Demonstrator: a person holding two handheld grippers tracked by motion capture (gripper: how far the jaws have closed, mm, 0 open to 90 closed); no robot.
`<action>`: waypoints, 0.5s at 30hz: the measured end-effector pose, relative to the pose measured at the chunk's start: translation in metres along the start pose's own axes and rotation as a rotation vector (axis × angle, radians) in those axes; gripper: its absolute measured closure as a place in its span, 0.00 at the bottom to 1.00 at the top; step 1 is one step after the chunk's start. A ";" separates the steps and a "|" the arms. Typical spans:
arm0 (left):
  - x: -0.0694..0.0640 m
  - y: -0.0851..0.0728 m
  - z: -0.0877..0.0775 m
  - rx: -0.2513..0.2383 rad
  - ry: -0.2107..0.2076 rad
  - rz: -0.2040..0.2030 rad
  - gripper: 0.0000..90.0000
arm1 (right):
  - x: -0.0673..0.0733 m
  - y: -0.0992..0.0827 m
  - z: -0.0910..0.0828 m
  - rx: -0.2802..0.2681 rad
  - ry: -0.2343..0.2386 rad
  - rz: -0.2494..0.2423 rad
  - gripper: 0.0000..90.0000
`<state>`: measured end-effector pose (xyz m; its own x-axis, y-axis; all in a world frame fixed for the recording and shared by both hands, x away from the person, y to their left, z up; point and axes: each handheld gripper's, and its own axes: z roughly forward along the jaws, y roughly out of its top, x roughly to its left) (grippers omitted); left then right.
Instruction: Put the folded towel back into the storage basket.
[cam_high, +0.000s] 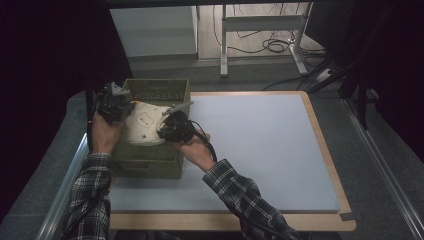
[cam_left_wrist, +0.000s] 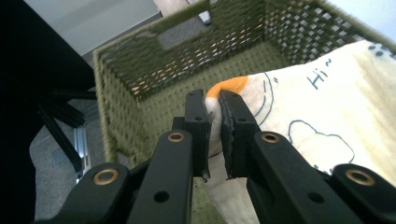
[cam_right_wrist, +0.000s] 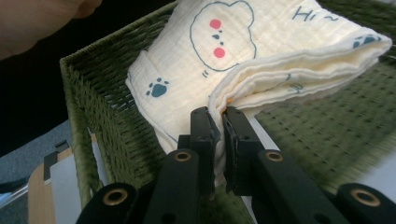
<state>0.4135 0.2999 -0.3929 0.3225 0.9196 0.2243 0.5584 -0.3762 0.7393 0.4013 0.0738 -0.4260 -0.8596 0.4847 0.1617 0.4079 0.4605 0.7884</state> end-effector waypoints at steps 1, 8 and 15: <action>0.002 -0.002 0.000 0.006 0.002 0.001 0.91 | 0.002 0.001 0.004 0.007 0.000 -0.001 0.92; 0.015 -0.016 0.004 0.029 0.009 -0.010 0.91 | 0.011 0.009 0.028 0.050 -0.005 -0.006 0.92; 0.023 -0.023 0.019 0.063 0.001 -0.011 0.91 | 0.010 0.018 0.042 0.116 -0.021 0.016 0.92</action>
<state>0.4226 0.3271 -0.4169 0.3152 0.9237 0.2176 0.6091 -0.3728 0.7000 0.4127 0.1181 -0.4354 -0.8467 0.5075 0.1598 0.4550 0.5349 0.7119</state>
